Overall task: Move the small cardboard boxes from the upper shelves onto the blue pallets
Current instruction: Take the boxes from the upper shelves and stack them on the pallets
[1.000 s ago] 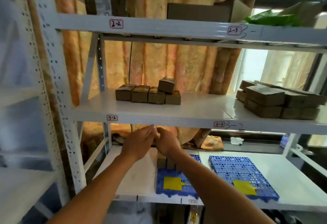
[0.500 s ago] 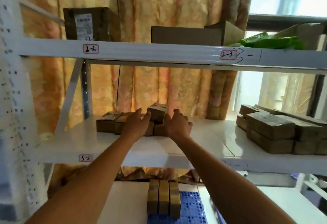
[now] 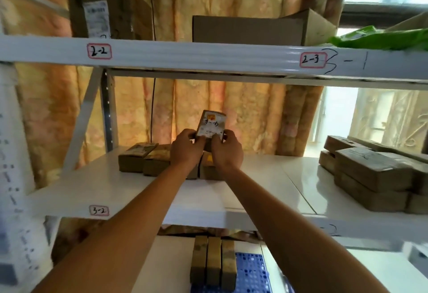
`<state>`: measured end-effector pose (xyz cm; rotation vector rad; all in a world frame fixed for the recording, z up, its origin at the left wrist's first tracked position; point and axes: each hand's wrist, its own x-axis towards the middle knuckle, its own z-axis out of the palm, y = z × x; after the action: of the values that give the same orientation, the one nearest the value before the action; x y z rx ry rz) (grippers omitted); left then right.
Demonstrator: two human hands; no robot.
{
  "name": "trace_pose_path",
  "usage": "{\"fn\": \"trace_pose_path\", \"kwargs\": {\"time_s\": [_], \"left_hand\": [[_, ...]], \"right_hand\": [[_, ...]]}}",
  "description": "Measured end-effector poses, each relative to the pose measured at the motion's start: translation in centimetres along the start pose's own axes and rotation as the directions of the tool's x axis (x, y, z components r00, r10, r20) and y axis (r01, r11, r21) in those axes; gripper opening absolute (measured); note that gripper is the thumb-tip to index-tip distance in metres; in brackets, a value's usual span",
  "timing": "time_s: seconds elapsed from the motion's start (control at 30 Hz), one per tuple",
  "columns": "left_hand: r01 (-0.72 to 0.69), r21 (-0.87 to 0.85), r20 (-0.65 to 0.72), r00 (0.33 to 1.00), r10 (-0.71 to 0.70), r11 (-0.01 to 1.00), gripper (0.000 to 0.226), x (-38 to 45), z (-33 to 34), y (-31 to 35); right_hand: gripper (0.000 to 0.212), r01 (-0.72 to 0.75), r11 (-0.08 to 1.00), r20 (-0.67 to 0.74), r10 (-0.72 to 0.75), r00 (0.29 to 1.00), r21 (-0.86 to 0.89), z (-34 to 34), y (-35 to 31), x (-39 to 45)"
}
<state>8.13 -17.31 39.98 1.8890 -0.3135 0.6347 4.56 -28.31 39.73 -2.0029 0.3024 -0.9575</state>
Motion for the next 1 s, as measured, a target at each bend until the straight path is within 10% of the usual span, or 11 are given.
{"fn": "trace_pose_path", "kwargs": {"time_s": [0.37, 0.63, 1.0], "left_hand": [[0.194, -0.542, 0.182, 0.977, -0.112, 0.817, 0.014, -14.3, -7.7, 4.8], [0.19, -0.483, 0.28, 0.958, -0.055, 0.855, 0.023, -33.0, -9.7, -3.0], [0.495, -0.048, 0.495, 0.766, -0.41, 0.868, 0.018, -40.8, -1.1, -15.3]], "right_hand": [[0.025, 0.03, 0.964, -0.094, -0.006, 0.996, 0.264, -8.5, -3.0, -14.6], [0.027, -0.053, 0.963, -0.079, 0.077, 0.994, 0.264, -10.2, 5.4, -31.6], [0.027, -0.517, 0.854, 0.174, 0.503, 0.847, 0.049, -7.1, 20.7, -37.8]]}}
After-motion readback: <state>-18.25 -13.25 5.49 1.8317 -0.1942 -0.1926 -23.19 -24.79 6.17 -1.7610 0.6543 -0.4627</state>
